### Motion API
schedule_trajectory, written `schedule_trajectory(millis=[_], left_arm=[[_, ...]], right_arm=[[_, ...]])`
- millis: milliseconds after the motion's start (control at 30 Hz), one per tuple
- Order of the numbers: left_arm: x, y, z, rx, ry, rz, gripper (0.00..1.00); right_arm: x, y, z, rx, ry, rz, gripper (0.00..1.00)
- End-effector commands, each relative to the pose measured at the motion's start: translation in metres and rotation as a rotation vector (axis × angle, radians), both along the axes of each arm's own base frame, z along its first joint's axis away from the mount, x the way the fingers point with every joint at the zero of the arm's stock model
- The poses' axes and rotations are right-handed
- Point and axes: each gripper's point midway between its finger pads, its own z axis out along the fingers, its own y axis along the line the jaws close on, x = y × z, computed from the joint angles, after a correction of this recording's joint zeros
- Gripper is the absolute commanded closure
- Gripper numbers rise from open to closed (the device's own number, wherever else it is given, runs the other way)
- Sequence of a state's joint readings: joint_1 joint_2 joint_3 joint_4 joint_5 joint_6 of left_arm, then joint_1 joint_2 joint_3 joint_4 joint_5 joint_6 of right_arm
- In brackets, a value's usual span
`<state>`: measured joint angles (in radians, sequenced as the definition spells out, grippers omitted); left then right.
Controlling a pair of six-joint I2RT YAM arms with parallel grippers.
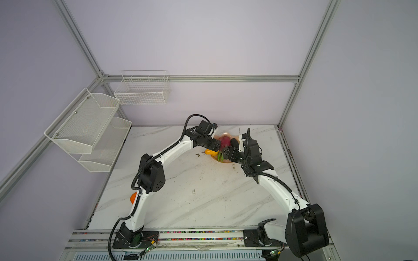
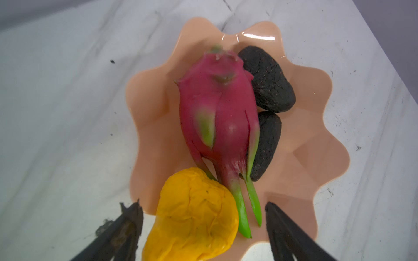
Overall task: Arrange fruit in a fruit bowl
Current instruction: Place the fruit in the fruit bowl, then pick up the fruit from the bottom-left of the table.
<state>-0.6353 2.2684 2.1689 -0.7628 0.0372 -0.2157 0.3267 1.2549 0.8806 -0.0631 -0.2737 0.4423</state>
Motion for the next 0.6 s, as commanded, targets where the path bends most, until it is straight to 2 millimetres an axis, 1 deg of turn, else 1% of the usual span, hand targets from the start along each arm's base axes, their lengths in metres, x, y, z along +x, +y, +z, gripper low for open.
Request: schedule_trajectory(millis=[0, 33, 67, 100, 133, 167, 200, 267, 300, 367, 433, 500, 567], left_arm=[[-0.017, 0.063, 0.119, 0.007, -0.235, 0.144, 0.08], [-0.026, 0.093, 0.118, 0.046, -0.232, 0.236, 0.04], [-0.038, 0.121, 0.114, 0.079, -0.217, 0.308, 0.02], [-0.049, 0.15, 0.107, 0.113, -0.195, 0.385, 0.0], [-0.064, 0.181, 0.097, 0.142, -0.162, 0.473, 0.0], [-0.081, 0.211, 0.085, 0.156, -0.111, 0.559, 0.0], [-0.097, 0.235, 0.074, 0.164, -0.061, 0.636, 0.0], [-0.139, 0.286, 0.046, 0.193, 0.048, 0.821, 0.0], [-0.159, 0.305, 0.039, 0.195, 0.076, 0.901, 0.0], [-0.2, 0.332, 0.018, 0.197, 0.145, 1.037, 0.0], [-0.229, 0.346, 0.002, 0.179, 0.185, 1.127, 0.0], [-0.25, 0.352, -0.014, 0.156, 0.233, 1.185, 0.0], [-0.269, 0.357, -0.029, 0.168, 0.292, 1.24, 0.0]], right_arm=[[0.002, 0.008, 0.026, -0.038, -0.107, 0.039, 0.03], [0.001, 0.012, 0.031, -0.041, -0.133, 0.054, 0.03], [0.001, 0.016, 0.035, -0.04, -0.158, 0.069, 0.03], [0.0, 0.023, 0.038, -0.04, -0.178, 0.09, 0.03], [-0.002, 0.035, 0.042, -0.035, -0.2, 0.123, 0.03], [-0.003, 0.048, 0.045, -0.035, -0.216, 0.158, 0.03], [-0.006, 0.064, 0.047, -0.033, -0.228, 0.196, 0.03], [-0.016, 0.103, 0.05, -0.03, -0.25, 0.293, 0.03], [-0.023, 0.122, 0.05, -0.027, -0.258, 0.34, 0.03], [-0.037, 0.159, 0.046, -0.006, -0.263, 0.44, 0.03], [-0.051, 0.183, 0.044, 0.04, -0.264, 0.514, 0.03], [-0.063, 0.198, 0.041, 0.082, -0.259, 0.562, 0.03], [-0.072, 0.207, 0.034, 0.1, -0.245, 0.589, 0.03]])
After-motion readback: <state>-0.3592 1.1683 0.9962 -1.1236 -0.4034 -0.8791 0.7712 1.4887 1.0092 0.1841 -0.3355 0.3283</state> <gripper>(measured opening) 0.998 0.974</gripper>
